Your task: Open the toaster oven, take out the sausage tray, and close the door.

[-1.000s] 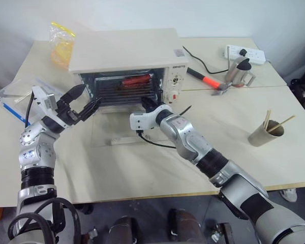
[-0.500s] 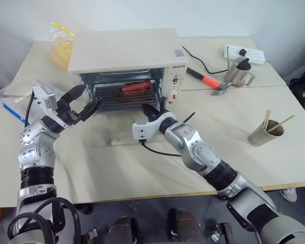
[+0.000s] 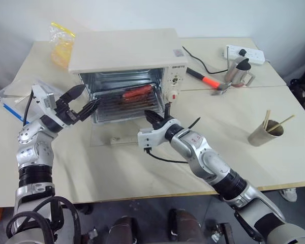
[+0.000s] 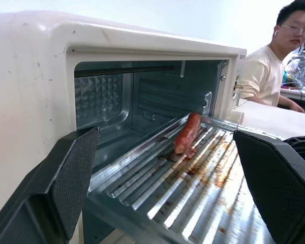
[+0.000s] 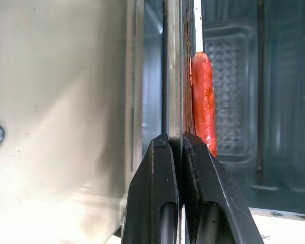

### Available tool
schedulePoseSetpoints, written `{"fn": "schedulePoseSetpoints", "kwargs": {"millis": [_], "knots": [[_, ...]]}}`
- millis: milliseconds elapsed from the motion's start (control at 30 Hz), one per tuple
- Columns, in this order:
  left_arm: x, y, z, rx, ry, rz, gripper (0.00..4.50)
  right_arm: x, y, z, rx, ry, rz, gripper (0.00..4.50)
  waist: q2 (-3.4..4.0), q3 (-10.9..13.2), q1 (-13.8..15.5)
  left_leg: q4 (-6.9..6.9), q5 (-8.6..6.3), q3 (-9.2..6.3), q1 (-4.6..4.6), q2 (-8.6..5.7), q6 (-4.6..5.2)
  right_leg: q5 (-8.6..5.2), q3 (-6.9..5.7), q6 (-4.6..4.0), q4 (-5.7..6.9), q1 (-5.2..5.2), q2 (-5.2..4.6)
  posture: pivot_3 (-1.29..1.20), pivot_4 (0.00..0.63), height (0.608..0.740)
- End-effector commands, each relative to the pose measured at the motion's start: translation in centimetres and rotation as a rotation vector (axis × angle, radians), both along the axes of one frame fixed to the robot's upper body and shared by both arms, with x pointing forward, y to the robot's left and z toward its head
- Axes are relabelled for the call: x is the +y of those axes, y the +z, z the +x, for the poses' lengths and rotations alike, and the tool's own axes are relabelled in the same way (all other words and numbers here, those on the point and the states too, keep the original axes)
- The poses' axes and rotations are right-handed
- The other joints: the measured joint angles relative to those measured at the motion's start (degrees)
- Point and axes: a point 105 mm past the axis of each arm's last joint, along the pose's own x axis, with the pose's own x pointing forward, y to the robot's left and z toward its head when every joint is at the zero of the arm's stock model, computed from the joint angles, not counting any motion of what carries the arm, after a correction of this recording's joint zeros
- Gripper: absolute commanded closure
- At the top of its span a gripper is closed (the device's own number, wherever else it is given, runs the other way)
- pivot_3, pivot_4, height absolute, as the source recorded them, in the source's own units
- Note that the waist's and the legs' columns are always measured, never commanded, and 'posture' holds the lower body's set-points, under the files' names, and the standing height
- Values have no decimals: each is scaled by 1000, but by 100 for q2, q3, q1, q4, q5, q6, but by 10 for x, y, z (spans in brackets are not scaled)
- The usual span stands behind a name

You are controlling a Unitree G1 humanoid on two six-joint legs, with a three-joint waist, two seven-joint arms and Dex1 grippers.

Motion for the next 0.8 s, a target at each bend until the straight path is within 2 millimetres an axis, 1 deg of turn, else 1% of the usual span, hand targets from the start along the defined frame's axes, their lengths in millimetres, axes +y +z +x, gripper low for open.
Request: {"fn": "schedulePoseSetpoints", "kwargs": {"millis": [33,267,333,400,533,633,700,800], "knots": [[11,15,-2,-42,41,4,0,-3,19,-14,-74,44,43,4490,-2,-1,5,0,0,0,1,0,0,0,0,0,0,1,0,0,150,740],[13,15,-4,-35,42,5,0,-12,16,-28,-26,85,44,4490,-2,-1,3,1,0,0,3,0,1,0,1,0,0,2,0,0,150,740],[14,15,-8,-26,36,-1,0,-14,15,-32,-18,102,36,4490,-2,-1,2,1,0,-1,3,0,1,0,3,0,0,2,0,0,150,740],[17,13,-14,35,23,-12,0,-18,16,-34,-22,117,25,4490,-2,-1,-10,0,0,-4,4,0,1,0,3,0,0,2,0,0,150,740],[23,12,-30,157,26,-64,0,-24,20,-33,-41,127,16,4490,-4,0,-5,-7,0,-8,7,2,1,0,5,0,-1,1,0,0,150,740],[24,11,-56,264,-41,-130,0,-23,26,-34,-71,163,10,4490,-7,2,4,-4,0,-12,8,4,1,0,7,0,-2,4,-2,0,150,740],[23,7,-67,348,-58,-151,0,-23,26,-35,-71,179,7,4490,-7,2,-1,-4,-1,-13,8,33,1,0,8,0,-3,4,-2,0,150,740],[21,6,-81,435,-85,-248,0,-22,25,-37,-70,211,-1,4490,-7,2,26,-3,-1,-14,10,35,1,-1,8,-1,-2,6,-1,0,150,740]]}}
